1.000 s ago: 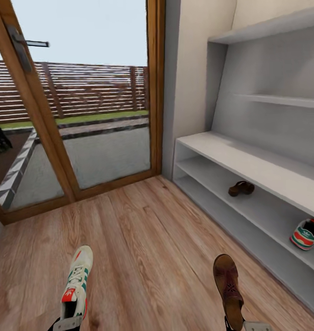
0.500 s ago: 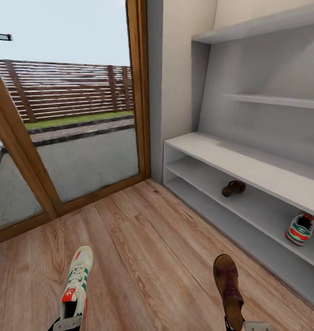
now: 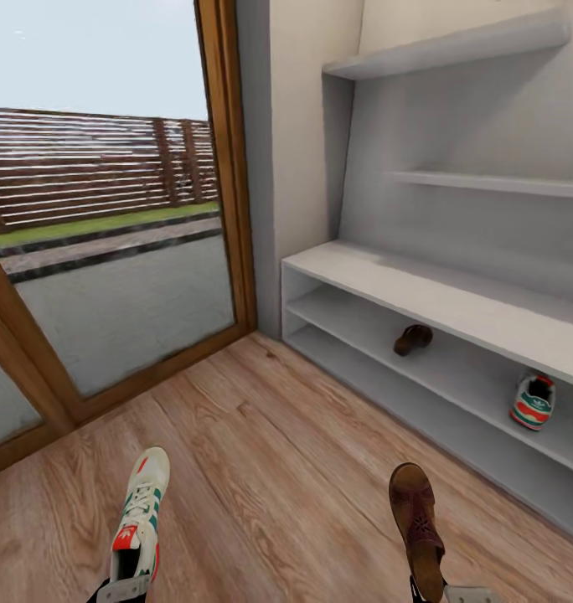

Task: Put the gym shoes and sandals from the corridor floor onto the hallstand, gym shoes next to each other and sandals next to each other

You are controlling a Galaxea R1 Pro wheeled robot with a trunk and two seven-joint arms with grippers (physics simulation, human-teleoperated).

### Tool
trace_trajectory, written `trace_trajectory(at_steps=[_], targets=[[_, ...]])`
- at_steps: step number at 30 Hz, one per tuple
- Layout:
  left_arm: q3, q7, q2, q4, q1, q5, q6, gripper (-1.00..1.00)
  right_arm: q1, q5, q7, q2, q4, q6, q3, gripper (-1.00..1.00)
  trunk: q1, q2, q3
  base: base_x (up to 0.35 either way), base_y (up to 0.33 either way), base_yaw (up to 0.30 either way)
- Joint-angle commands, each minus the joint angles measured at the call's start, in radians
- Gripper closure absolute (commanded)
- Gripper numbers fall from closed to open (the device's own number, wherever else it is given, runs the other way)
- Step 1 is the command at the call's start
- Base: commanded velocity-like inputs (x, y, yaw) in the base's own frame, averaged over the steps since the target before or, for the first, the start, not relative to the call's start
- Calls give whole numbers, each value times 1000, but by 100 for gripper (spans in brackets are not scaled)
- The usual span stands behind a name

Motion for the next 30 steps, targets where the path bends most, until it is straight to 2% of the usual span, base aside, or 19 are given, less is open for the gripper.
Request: trace_trajectory(at_steps=[1,16,30], targets=[[9,-6,-1,1,-1,-10,-4,100,-1,7,-1,1,1,-3,-5,100,0,0,-1,144,289,-263],[9,-6,-1,1,-1,-10,-4,100,-1,7,-1,1,0,-3,-5,100,0,0,-1,79,284,-263],[9,-6,-1,1,-1,-10,-5,100,-1,7,-1,1,0,-3,-5,100,0,0,-1,1,36,-263]])
